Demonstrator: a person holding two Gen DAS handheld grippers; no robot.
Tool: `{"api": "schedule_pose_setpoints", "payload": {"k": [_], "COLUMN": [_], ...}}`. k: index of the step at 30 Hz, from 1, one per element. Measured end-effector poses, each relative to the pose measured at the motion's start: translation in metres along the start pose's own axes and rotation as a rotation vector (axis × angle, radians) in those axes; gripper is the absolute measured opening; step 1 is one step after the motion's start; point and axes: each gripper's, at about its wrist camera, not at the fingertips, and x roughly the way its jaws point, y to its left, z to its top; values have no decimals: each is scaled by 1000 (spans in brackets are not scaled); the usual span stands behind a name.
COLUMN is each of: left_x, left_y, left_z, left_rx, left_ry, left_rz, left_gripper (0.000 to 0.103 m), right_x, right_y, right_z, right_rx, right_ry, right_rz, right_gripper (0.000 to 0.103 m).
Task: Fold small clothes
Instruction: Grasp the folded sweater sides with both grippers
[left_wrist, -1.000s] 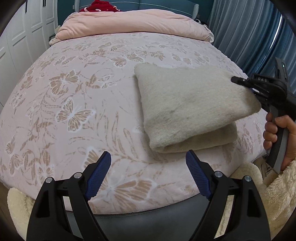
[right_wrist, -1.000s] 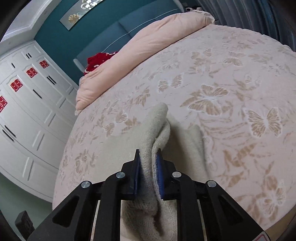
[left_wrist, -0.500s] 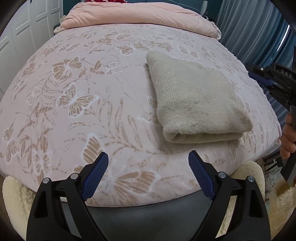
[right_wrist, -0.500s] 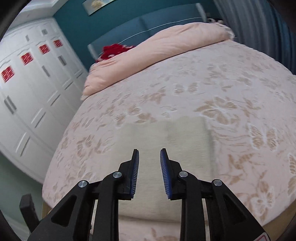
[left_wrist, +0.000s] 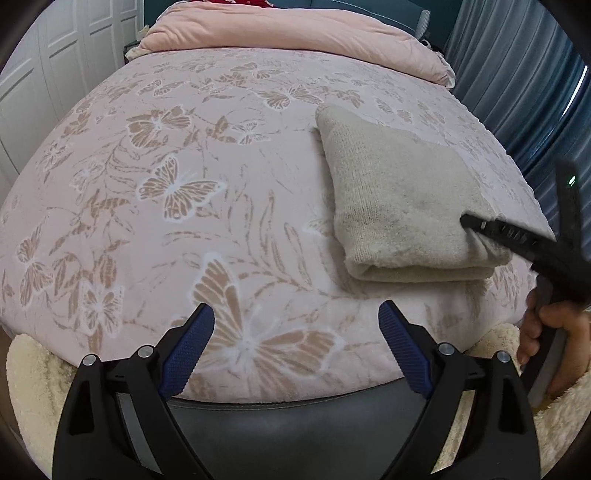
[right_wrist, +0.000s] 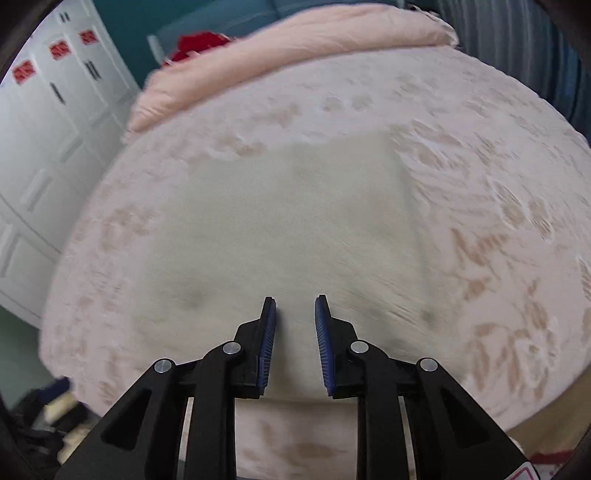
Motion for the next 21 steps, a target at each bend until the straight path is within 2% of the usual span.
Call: {"api": "schedule_pose_setpoints", "payload": {"k": [2,5,7,8,10,13,14,19,21], "left_x": [0,-3,0,3,15,42,54,117,138], "left_y": [-9,-27,-39,-44,-52,-59,-60,-67,-62], "left_z": [1,5,14,20,37,64,71,98,99], "left_rx": [18,83,108,108,92,16,-11,-48,-73], "left_ry": [2,-18,-32,-39,-31,-2,3,94,138], "left_rz": [-20,-26,-40,-50,-97,-187,-195,-115,-150], "left_gripper": [88,89,90,91,92,95,95,95,98], "right_x": [-21,-65,-76,-75,-59,-35,-28,3,18], "right_y": [-14,-29,-45,-52,-62,-73,-73,-69,-69], "right_z": [-1,5,8,9,12,14,16,27,28], "right_rx": [72,143,197,208,215,233,240,266,302], "right_ry": [-21,-137,-196,-203,-141,-72,-53,-7,26], "right_rz": [92,120,97,71,47,86,101,183,215], "right_gripper": [15,33,74,75,75,75,75,79,81]}}
